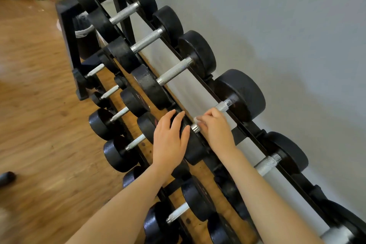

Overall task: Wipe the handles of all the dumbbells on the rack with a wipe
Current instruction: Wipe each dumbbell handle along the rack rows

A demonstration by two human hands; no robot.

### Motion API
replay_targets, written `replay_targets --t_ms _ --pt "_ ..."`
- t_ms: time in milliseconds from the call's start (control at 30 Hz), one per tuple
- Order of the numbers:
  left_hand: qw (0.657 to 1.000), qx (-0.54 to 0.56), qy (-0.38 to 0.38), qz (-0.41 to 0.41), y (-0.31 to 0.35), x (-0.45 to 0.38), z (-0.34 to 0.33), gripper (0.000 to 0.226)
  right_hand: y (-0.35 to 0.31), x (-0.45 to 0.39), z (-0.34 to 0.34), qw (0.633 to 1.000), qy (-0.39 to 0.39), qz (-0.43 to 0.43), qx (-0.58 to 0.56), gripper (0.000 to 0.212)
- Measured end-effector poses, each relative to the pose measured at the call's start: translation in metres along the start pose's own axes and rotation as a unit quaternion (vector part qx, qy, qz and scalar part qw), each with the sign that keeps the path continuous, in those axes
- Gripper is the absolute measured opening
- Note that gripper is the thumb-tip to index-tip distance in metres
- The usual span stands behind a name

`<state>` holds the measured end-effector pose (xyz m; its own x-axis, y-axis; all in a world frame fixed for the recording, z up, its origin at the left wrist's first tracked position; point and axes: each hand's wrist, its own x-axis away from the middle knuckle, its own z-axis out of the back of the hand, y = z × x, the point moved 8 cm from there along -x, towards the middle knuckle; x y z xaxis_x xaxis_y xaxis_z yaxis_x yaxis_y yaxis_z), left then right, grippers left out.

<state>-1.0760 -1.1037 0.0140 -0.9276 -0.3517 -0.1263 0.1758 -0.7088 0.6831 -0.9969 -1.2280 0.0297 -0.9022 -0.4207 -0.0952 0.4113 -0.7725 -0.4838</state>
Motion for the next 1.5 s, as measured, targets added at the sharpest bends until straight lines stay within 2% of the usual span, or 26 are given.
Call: replay_targets --t_ms 67,167,233,300,433,567,767,933,1000,1033,1100,1133,1200,1233,1300,1433,1500 --pt "1.0 -0.001 0.005 0.0 -0.001 0.0 -0.001 0.052 0.008 0.003 0.0 0.996 0.018 -0.053 -0.064 0.012" --pt "1.0 -0.004 0.011 -0.002 -0.002 -0.001 -0.002 0.051 0.004 0.007 -0.014 0.99 -0.038 -0.07 -0.117 0.006" --pt "1.0 -0.004 0.014 -0.006 -0.002 -0.001 -0.002 0.051 -0.006 0.004 -0.012 0.998 -0.06 -0.002 -0.032 0.011" --pt "1.0 -0.004 0.019 -0.009 -0.002 -0.001 -0.002 0.053 -0.013 -0.002 -0.006 0.995 -0.047 0.056 0.063 0.018" --pt "1.0 -0.006 0.026 -0.014 -0.002 0.0 -0.002 0.053 -0.021 -0.018 -0.007 0.983 -0.068 0.079 0.148 0.019" --pt "0.999 -0.009 0.029 -0.015 -0.003 -0.001 -0.003 0.052 -0.027 -0.02 -0.013 0.978 -0.11 0.101 0.143 0.023" --pt "0.999 -0.009 0.033 -0.02 -0.003 0.0 -0.002 0.051 -0.011 -0.014 0.003 0.992 -0.03 0.055 0.113 0.022" --pt "0.999 -0.013 0.026 -0.017 -0.004 -0.001 -0.003 0.052 -0.022 -0.004 -0.016 0.984 -0.108 0.103 0.098 0.024" --pt "0.999 -0.011 0.027 -0.016 -0.003 -0.001 -0.003 0.052 -0.012 -0.003 -0.008 0.99 -0.07 0.093 0.079 0.022" --pt "0.999 -0.009 0.028 -0.014 -0.003 -0.001 -0.003 0.052 -0.003 -0.002 -0.004 0.996 -0.039 0.062 0.052 0.019" --pt "0.999 -0.007 0.028 -0.014 -0.002 -0.001 -0.003 0.052 0.017 0.004 -0.001 0.996 0.008 -0.042 -0.082 0.011" --pt "0.999 -0.007 0.028 -0.015 -0.002 -0.001 -0.003 0.052 0.023 0.009 -0.006 0.977 0.011 -0.102 -0.187 0.009" --pt "0.999 -0.006 0.027 -0.015 -0.003 -0.001 -0.003 0.052 0.024 0.02 -0.022 0.915 -0.015 -0.181 -0.359 0.012" --pt "0.999 -0.006 0.027 -0.016 -0.003 -0.001 -0.003 0.052 0.023 0.024 -0.024 0.906 -0.02 -0.185 -0.381 0.013" --pt "0.999 -0.006 0.031 -0.018 -0.003 -0.001 -0.002 0.051 0.021 0.024 -0.02 0.924 -0.003 -0.154 -0.35 0.014" --pt "0.999 -0.005 0.036 -0.022 -0.001 -0.001 -0.001 0.05 0.026 0.026 -0.002 0.955 0.118 -0.118 -0.246 0.012" --pt "0.999 -0.006 0.035 -0.019 -0.001 0.0 -0.001 0.05 0.026 0.03 -0.006 0.956 0.125 -0.115 -0.239 0.017"
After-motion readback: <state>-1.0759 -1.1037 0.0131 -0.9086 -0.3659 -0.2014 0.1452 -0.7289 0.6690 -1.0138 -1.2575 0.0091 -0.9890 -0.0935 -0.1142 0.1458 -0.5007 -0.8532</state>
